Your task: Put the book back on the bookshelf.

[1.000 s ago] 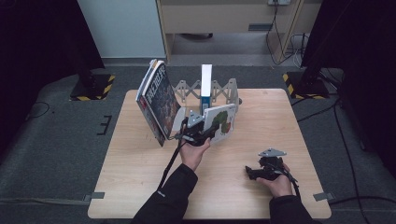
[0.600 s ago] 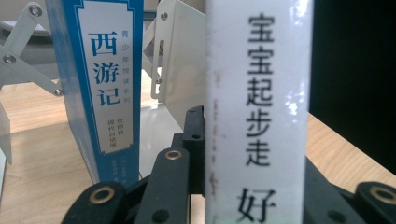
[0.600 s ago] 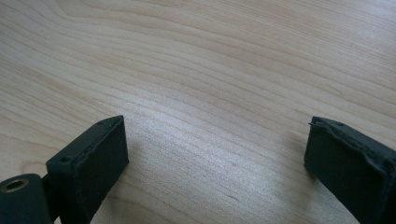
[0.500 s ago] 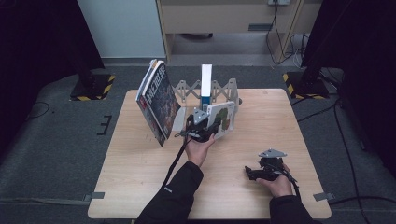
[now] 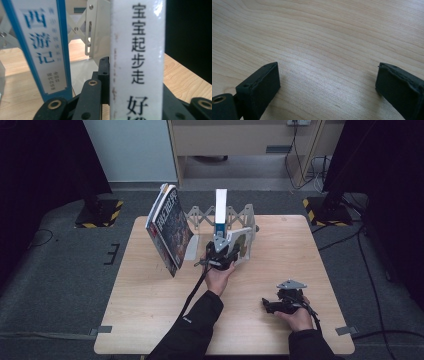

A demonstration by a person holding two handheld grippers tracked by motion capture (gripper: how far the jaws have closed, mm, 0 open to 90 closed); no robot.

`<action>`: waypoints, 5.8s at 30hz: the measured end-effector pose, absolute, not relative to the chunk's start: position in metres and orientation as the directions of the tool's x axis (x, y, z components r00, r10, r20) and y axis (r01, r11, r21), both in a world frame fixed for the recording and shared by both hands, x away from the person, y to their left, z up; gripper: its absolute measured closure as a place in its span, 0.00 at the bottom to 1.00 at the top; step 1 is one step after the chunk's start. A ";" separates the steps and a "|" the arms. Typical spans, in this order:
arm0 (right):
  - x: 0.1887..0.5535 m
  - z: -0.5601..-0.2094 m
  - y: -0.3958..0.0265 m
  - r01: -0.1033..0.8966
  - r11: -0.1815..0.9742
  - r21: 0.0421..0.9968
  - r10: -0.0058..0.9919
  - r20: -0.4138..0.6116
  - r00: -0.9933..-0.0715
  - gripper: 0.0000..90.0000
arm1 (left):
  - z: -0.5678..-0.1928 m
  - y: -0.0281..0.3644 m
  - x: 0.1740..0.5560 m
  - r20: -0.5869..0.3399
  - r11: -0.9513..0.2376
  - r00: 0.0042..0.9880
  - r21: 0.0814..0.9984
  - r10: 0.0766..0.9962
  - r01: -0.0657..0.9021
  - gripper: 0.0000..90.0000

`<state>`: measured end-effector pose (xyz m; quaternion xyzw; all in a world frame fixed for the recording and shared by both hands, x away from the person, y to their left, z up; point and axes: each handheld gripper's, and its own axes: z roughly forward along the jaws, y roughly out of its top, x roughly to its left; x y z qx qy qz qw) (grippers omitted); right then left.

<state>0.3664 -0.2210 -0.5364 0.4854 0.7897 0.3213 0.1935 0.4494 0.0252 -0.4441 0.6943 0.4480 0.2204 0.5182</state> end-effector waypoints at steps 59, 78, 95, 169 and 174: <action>0.366 -0.537 -0.219 0.636 0.325 0.699 0.887 0.009 -0.462 0.05 | -0.515 0.041 0.428 -0.109 -0.151 0.533 0.895 0.839 0.421 0.58; 0.366 -0.537 -0.219 0.633 0.329 0.700 0.885 0.006 -0.466 0.05 | -0.503 0.026 0.418 -0.071 -0.188 0.608 0.917 0.791 0.352 0.59; 0.366 -0.537 -0.219 0.634 0.328 0.700 0.885 0.008 -0.466 0.05 | -0.502 0.009 0.431 -0.081 -0.179 0.617 0.920 0.783 0.349 0.62; 0.366 -0.537 -0.218 0.635 0.328 0.700 0.884 0.010 -0.467 0.05 | -0.501 -0.005 0.474 -0.056 -0.246 0.655 0.900 0.753 0.359 0.63; 0.366 -0.537 -0.218 0.634 0.328 0.700 0.884 0.010 -0.468 0.05 | -0.500 -0.005 0.473 -0.046 -0.268 0.651 0.888 0.757 0.373 0.60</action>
